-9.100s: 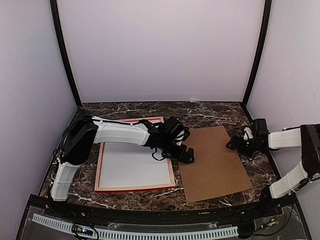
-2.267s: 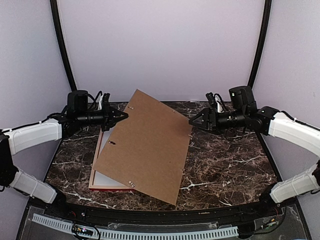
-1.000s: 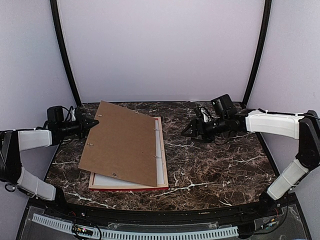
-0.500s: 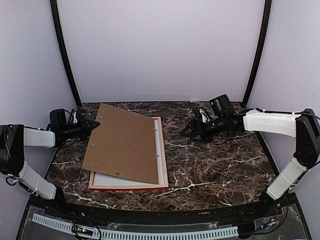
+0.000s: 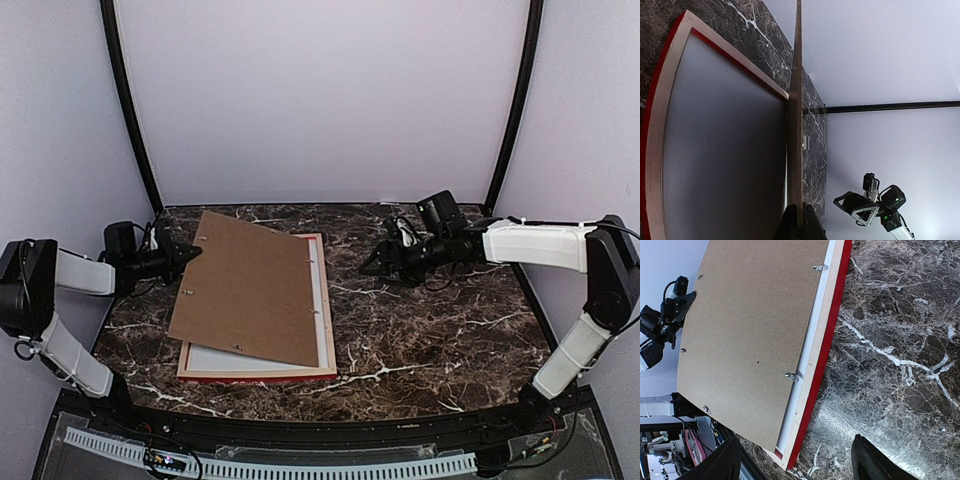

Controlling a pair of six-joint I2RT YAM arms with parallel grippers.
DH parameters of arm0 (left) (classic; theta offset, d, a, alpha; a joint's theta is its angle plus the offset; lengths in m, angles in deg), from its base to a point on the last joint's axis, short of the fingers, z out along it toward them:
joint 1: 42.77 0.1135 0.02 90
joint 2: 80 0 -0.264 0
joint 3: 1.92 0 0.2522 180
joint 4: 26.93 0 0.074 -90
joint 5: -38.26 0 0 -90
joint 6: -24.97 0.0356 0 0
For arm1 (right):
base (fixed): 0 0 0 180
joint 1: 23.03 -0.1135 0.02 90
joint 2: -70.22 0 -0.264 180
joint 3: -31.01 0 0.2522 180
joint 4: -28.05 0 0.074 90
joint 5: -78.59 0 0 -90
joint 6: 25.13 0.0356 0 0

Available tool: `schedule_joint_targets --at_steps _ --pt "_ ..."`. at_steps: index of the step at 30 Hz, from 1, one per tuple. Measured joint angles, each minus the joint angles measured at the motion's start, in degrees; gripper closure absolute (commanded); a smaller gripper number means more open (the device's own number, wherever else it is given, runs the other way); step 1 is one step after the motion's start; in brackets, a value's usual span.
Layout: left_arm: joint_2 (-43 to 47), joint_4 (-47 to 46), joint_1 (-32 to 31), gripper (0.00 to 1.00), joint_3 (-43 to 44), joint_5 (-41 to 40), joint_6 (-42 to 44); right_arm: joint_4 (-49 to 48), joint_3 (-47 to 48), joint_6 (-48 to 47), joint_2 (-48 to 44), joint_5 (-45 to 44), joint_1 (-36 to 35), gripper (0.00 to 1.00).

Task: Put the photo into the frame
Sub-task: Adjust the backboard.

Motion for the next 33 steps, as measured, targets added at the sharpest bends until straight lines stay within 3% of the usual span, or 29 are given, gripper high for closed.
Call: schedule_joint_targets --at_steps 33 --pt "-3.7 -5.9 -7.3 0.97 -3.0 -5.2 1.0 -2.0 -0.7 -0.2 2.1 0.6 0.0 0.24"
